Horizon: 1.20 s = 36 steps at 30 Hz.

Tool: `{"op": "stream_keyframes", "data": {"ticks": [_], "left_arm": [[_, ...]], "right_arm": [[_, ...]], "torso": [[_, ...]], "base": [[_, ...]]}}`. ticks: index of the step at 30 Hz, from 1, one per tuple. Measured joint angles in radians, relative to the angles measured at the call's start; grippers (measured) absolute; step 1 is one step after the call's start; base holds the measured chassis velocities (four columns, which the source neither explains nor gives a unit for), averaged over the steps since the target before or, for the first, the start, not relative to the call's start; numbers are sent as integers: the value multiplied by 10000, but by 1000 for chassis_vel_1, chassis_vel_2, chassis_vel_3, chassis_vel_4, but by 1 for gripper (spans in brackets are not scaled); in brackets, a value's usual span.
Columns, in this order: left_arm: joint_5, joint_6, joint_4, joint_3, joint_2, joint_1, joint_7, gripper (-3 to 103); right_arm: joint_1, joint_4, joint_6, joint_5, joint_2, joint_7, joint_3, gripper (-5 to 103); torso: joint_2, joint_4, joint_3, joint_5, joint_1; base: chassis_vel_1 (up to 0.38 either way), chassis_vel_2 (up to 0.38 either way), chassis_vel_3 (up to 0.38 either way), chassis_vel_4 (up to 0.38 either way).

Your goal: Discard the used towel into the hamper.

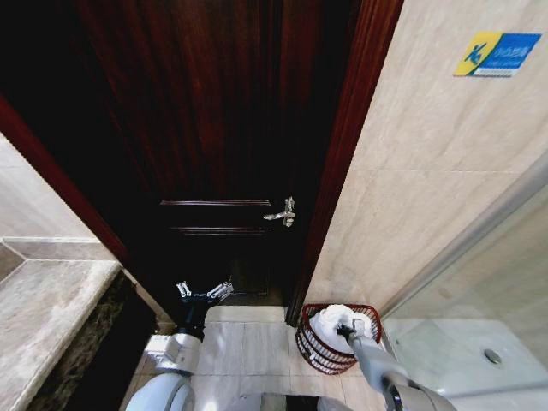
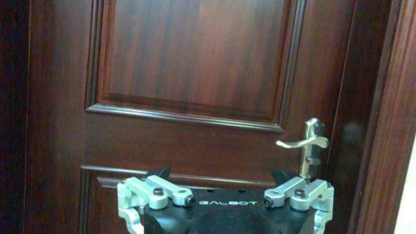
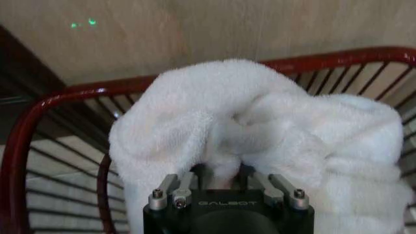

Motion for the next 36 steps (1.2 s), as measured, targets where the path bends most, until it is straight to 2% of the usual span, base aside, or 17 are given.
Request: {"op": "stream_keyframes", "data": {"ticks": [1,4,7,9,13,14,16,18,19,21,22,24,26,29,30,34,36], "left_arm": [[0,0,0,0,-1,1,0,100],[0,0,0,0,0,1,0,100],[0,0,0,0,0,1,0,100],[0,0,0,0,0,0,0,100],[0,0,0,0,0,0,0,100],[0,0,0,0,0,0,0,100],[0,0,0,0,-1,0,0,100],[0,0,0,0,1,0,0,100],[0,0,0,0,1,0,0,100],[0,0,0,0,-2,0,0,100],[0,0,0,0,-2,0,0,100],[0,0,0,-1,1,0,0,100],[1,0,0,0,-1,0,0,100],[0,0,0,0,-1,0,0,100],[0,0,0,0,-1,0,0,100],[0,0,0,1,-2,0,0,100],[0,0,0,0,0,0,0,100]], "right_arm": [[-14,3,-111,2,19,-30,-6,46],[-37,-12,-193,-22,50,-43,-30,51],[-35,-58,-225,-129,94,-27,-36,68],[-26,-74,-225,-180,104,-12,-37,68],[-103,205,-213,-95,139,37,-103,90],[-103,205,-213,-95,139,37,-103,90],[-383,748,-25,-42,139,-111,-213,98],[-877,1538,480,-55,133,-215,-366,100],[-877,1538,480,-55,133,-215,-366,100],[-1637,2640,756,-79,81,-199,-558,100],[-1637,2640,756,-79,81,-199,-558,100],[-2547,4146,631,222,-125,-165,-845,100],[-2960,4818,552,424,-228,-153,-980,100],[-4336,6874,508,942,-521,-109,-1149,100],[-4336,6874,508,942,-521,-109,-1149,100],[-6239,9095,1005,1311,-662,-2,-989,100],[-6616,9547,1201,1385,-649,72,-931,100]], "torso": [[2,1,-1,2,-2],[3,1,-1,0,-3],[2,1,0,2,1],[1,1,2,2,3],[0,1,3,4,6],[0,1,3,4,6],[0,0,3,3,5],[0,0,2,1,5],[0,0,2,1,5],[0,0,3,8,5],[0,0,3,8,5],[0,-1,2,-5,5],[0,-2,1,-4,5],[0,1,0,-2,4],[0,1,0,-2,4],[1,-3,0,-2,4],[1,-3,1,-1,3]], "base": [[60,-58,-47,51],[0,0,0,0],[0,0,0,0],[0,0,0,0],[0,0,0,0],[0,0,0,0],[0,0,0,0],[0,0,0,0],[0,0,0,0],[0,0,0,0],[0,0,0,0],[0,0,0,0],[0,0,0,0],[0,0,0,0],[0,0,0,0],[0,0,0,0],[0,0,0,0]]}}
